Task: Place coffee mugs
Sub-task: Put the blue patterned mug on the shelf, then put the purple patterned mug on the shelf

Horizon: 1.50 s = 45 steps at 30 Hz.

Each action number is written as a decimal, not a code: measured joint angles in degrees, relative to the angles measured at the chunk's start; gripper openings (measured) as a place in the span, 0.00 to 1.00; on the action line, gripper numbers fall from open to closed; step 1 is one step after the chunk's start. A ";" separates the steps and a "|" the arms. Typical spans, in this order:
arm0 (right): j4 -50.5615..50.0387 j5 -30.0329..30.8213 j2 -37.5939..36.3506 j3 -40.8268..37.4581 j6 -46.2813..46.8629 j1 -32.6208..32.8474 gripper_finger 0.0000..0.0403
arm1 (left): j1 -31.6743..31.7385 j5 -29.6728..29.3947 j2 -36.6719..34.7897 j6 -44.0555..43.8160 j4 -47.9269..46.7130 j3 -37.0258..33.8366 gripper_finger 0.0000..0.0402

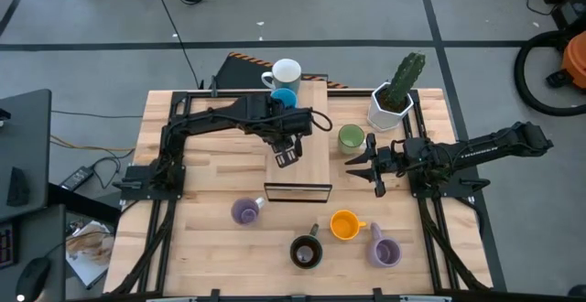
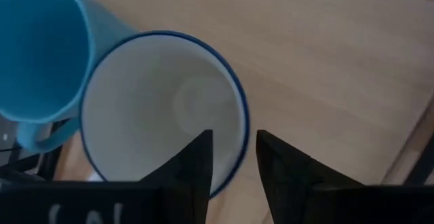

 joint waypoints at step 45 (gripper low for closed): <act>-0.05 -0.04 0.00 0.00 0.00 0.01 0.29 | -6.28 -15.59 -0.34 14.06 -0.02 -0.02 0.47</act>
